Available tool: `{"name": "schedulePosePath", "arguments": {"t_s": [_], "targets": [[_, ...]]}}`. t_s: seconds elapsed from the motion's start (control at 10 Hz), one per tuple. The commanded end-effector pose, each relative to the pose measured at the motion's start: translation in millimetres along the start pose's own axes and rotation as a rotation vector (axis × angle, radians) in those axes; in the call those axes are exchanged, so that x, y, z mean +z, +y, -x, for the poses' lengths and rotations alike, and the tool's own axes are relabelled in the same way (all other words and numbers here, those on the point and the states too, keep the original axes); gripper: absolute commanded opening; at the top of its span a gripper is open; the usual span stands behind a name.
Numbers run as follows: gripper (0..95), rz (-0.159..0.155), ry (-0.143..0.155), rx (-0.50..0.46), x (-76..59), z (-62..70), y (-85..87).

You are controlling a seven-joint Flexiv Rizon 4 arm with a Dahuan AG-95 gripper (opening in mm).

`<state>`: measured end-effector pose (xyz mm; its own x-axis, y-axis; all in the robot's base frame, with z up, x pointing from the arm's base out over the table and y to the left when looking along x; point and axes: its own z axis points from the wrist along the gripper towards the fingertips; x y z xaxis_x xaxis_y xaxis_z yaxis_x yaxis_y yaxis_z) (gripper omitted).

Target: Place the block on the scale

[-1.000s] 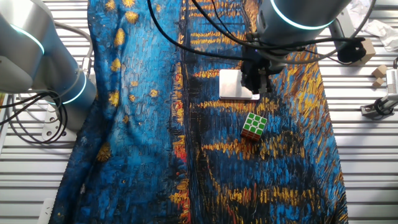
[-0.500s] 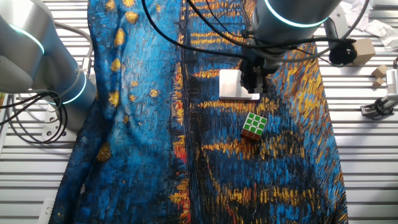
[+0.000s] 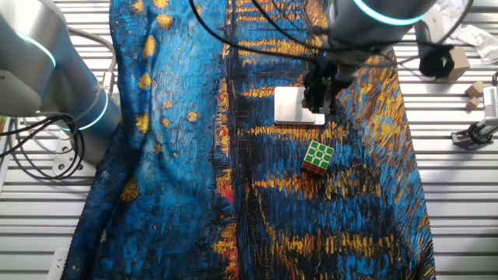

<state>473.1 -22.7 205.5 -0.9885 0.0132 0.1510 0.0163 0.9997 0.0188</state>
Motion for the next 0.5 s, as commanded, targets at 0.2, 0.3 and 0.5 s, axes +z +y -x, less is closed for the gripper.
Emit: {"name": "schedulePosePath", "arguments": {"t_s": [0.2,0.3,0.5], "targets": [[0.0,0.083,-0.045,-0.113,-0.1,-0.5,-0.4],[0.0,0.084,-0.066,-0.133,-0.1,-0.5,-0.4],[0.0,0.079,-0.142,-0.137,-0.1,-0.5,-0.4]]}}
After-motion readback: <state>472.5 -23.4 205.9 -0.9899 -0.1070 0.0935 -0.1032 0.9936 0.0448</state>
